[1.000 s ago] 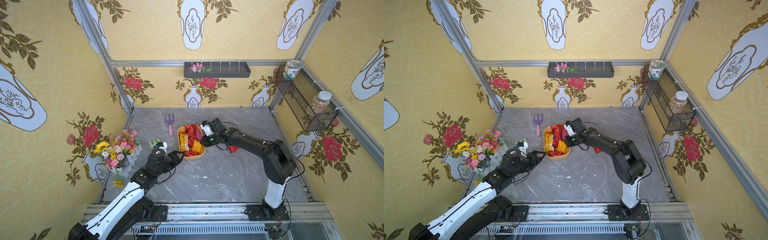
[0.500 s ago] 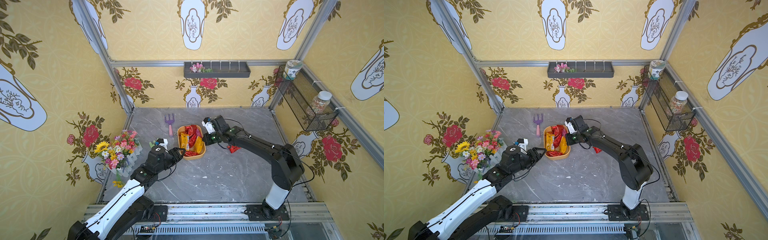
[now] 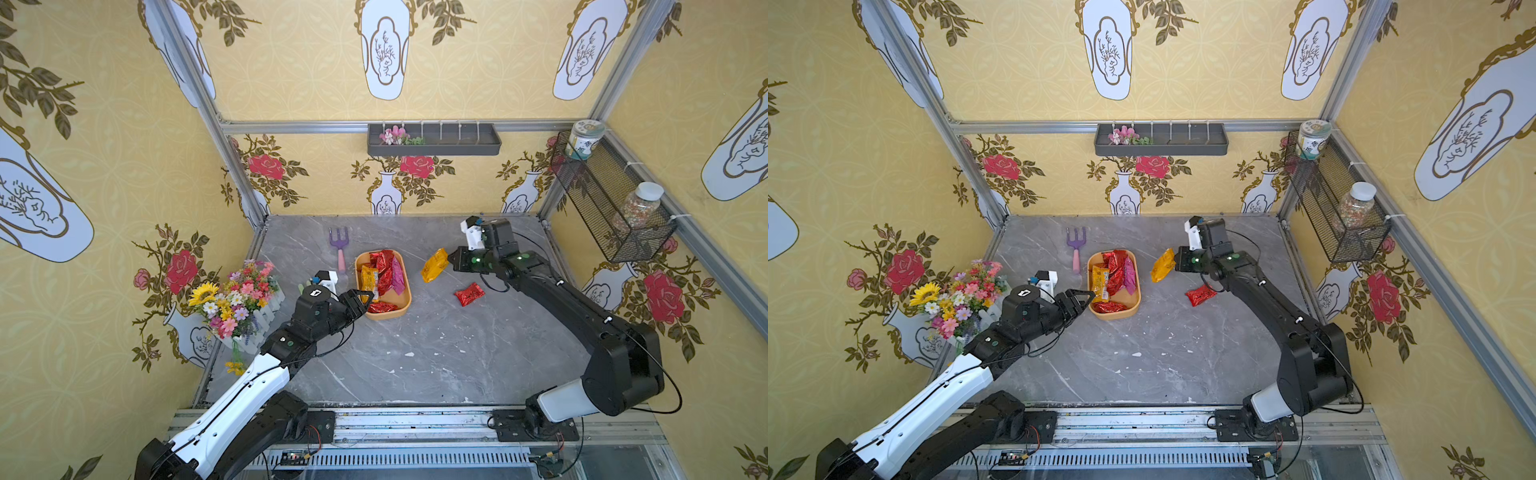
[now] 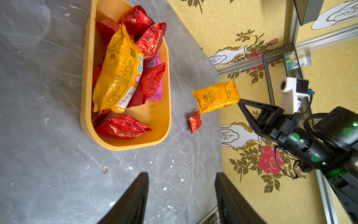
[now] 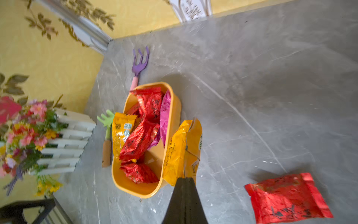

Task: Take the tea bags out of the storage box
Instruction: Pick up the tea bag from the storage box, then place the tea bag at the center of the board.

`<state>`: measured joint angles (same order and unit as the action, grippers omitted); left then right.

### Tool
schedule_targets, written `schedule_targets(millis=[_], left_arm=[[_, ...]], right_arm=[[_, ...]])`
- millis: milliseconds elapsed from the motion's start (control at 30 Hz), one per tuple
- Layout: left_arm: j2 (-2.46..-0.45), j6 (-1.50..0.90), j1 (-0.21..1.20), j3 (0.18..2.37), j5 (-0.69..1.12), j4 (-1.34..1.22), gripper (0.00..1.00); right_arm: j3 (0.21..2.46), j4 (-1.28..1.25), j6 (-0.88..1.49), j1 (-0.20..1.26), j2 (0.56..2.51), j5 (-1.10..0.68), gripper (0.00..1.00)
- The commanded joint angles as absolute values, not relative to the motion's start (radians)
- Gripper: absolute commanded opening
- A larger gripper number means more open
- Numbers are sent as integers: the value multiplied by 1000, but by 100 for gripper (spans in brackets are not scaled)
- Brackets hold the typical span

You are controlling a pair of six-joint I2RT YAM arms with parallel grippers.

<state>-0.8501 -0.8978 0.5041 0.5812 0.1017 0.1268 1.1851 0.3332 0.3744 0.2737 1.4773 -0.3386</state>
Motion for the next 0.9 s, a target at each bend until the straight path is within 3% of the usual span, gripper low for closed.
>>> schedule_targets(millis=[0, 267, 867], left_arm=[[-856, -892, 503, 578, 122, 96, 61], [-847, -904, 503, 560, 139, 87, 60], [-839, -907, 503, 537, 136, 96, 60]], right_arm=[[1160, 258, 438, 190, 1488, -436, 0], [1168, 183, 463, 69, 1671, -524, 0], [1233, 212, 395, 46, 1863, -492, 0]])
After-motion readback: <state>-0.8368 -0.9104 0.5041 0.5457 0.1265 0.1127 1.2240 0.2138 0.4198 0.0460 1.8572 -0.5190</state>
